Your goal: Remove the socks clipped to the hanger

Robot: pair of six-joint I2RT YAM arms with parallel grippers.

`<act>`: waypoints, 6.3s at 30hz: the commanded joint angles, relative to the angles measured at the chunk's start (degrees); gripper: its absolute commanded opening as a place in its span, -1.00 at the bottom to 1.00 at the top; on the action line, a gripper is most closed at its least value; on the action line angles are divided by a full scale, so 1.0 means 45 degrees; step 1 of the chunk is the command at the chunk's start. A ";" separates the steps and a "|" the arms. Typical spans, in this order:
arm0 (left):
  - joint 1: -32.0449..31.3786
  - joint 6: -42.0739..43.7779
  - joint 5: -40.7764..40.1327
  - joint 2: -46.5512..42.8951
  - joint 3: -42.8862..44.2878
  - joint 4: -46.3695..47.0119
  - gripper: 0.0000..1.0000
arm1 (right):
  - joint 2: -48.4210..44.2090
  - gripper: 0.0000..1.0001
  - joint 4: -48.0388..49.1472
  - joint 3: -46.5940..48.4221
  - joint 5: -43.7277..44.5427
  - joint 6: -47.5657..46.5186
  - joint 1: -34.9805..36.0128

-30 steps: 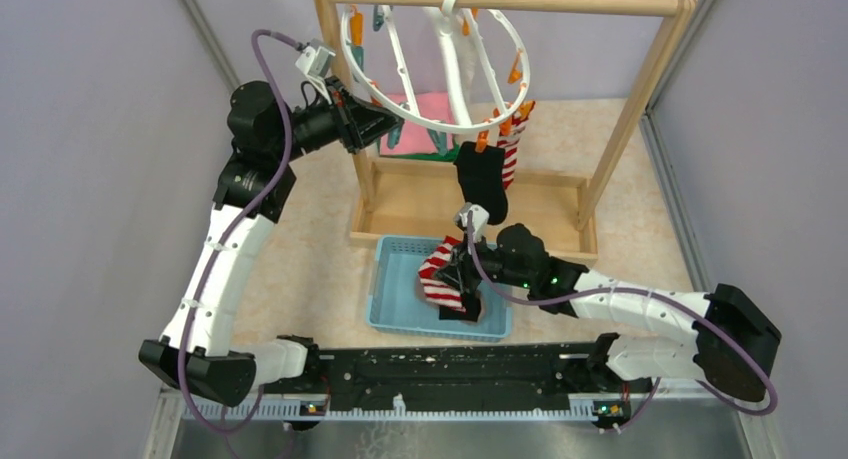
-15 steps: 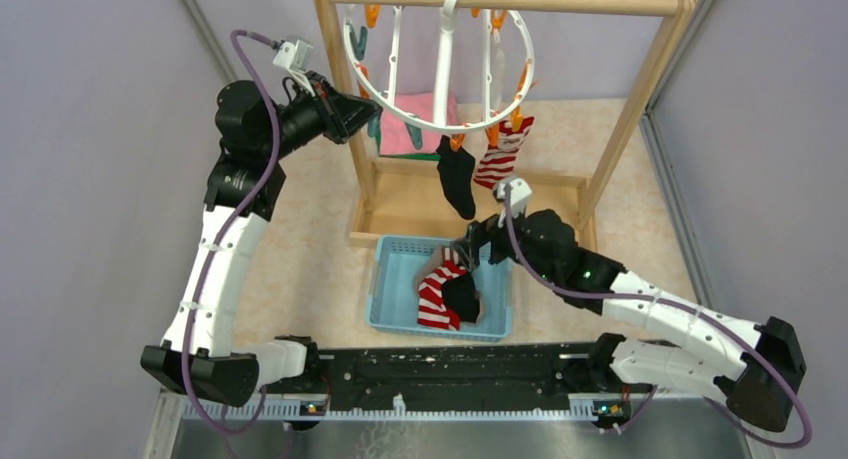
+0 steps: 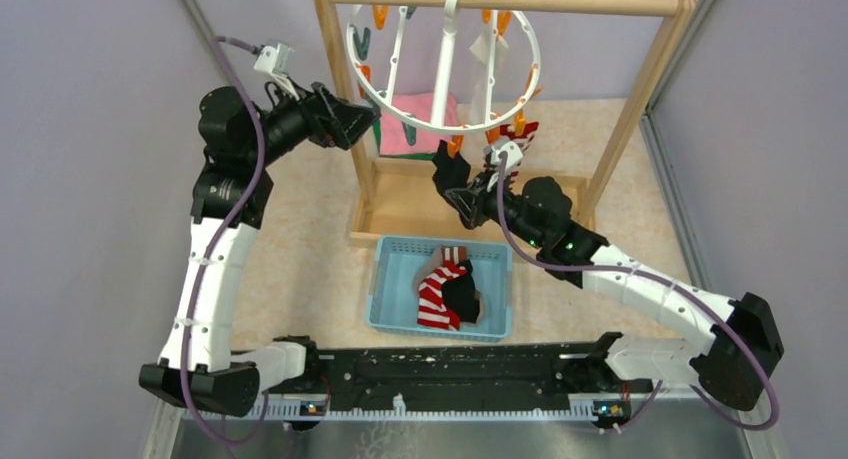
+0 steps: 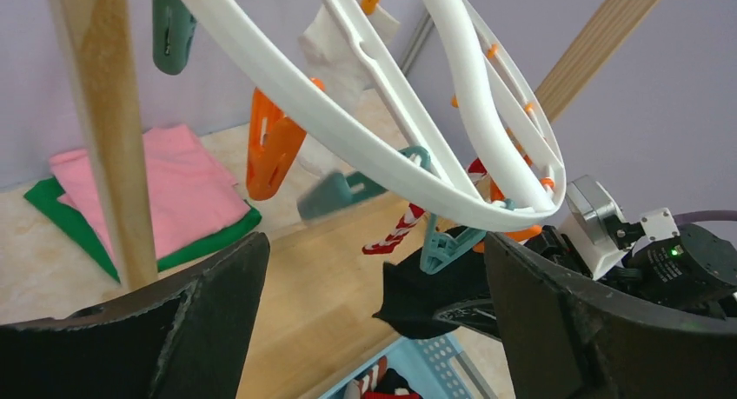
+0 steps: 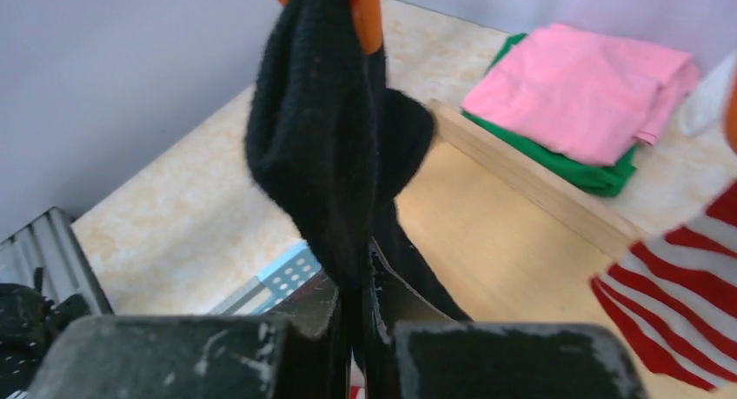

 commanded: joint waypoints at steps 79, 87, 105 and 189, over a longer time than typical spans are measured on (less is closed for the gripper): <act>0.0100 0.3467 0.4580 -0.3768 -0.5589 -0.2390 -1.00 | 0.2174 0.55 0.5117 0.3126 0.1306 0.0513 0.1375; 0.0091 0.3290 0.4579 -0.3929 -0.5848 -0.2307 -1.00 | 0.2625 0.33 0.6780 0.2996 0.2024 0.0392 0.1375; 0.0080 0.2825 0.4845 -0.4077 -0.6370 -0.1820 -1.00 | 0.2995 0.10 0.9659 0.2183 0.4054 -0.0022 0.2054; -0.0076 0.2330 0.3864 -0.3149 -0.4341 0.0213 0.76 | 0.2211 -0.98 0.7049 0.0348 0.0301 0.3541 0.2916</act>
